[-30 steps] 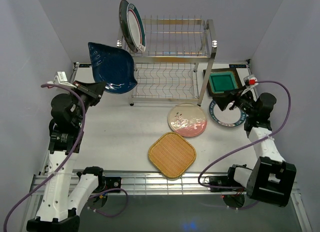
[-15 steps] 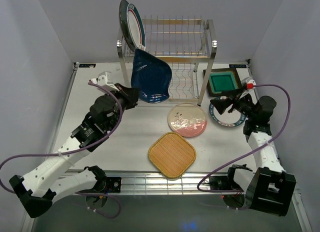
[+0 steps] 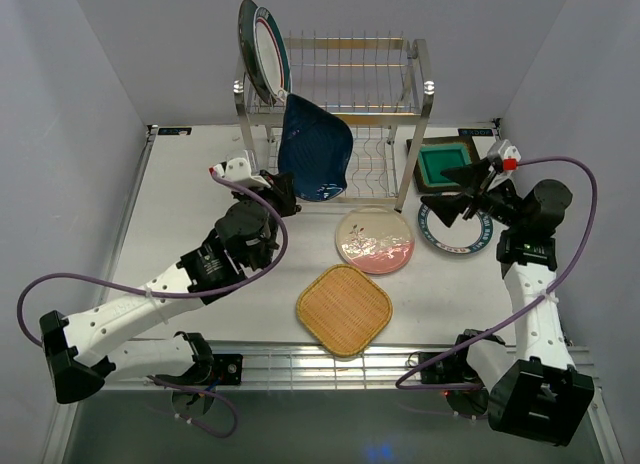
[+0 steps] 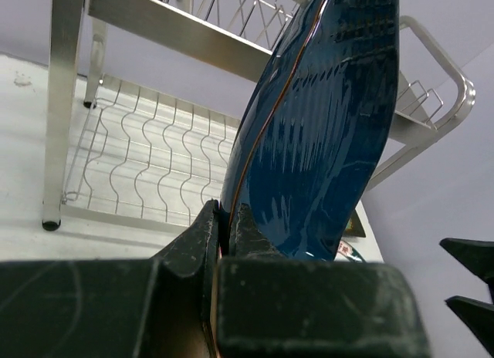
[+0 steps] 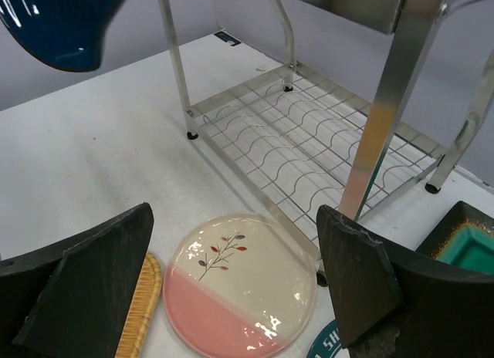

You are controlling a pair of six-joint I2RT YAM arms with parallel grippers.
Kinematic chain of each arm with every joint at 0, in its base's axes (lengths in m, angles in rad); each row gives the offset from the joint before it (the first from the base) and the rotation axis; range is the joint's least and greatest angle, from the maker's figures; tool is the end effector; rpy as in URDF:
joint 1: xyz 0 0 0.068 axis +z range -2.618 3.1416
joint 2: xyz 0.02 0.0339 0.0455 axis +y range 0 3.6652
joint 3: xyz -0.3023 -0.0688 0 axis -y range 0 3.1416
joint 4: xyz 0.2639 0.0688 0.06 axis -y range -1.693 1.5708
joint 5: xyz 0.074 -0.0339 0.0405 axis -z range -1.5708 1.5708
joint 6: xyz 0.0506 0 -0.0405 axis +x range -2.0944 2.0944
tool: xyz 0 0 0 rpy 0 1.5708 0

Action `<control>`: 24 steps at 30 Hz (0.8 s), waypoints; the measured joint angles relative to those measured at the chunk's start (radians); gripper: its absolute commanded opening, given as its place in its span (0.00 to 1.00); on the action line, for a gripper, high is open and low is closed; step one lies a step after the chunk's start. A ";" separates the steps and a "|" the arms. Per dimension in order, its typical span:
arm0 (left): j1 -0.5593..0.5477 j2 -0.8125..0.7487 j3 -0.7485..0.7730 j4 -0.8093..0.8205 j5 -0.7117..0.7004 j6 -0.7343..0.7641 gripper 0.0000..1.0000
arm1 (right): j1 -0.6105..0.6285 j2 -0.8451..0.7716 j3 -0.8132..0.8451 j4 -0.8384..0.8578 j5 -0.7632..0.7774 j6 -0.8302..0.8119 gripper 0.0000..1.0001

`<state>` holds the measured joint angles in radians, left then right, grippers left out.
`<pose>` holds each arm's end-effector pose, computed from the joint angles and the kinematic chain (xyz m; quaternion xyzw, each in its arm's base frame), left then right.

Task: Load the plates into the dish rack
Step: Insert the plate into the dish rack.

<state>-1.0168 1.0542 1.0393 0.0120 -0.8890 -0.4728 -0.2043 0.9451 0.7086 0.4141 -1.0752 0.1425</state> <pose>0.1604 -0.1846 0.4321 -0.1207 0.6974 -0.2082 0.6751 0.2147 0.0010 0.3724 -0.2918 0.6106 0.3080 0.6687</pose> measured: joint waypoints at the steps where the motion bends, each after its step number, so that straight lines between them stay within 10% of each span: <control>1: -0.003 0.005 -0.003 0.014 -0.007 0.011 0.00 | 0.000 0.003 0.023 -0.011 -0.013 -0.001 0.91; 12: -0.075 0.083 -0.066 0.368 -0.118 0.240 0.00 | 0.008 0.114 0.368 -0.286 -0.048 0.043 0.94; 24: -0.207 0.340 -0.089 1.056 -0.213 0.900 0.00 | 0.031 0.173 0.475 -0.464 -0.047 0.035 0.90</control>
<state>-1.2236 1.3937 0.9504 1.0679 -1.1023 0.4274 -0.1734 1.1179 1.1831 -0.0502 -1.1217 0.1780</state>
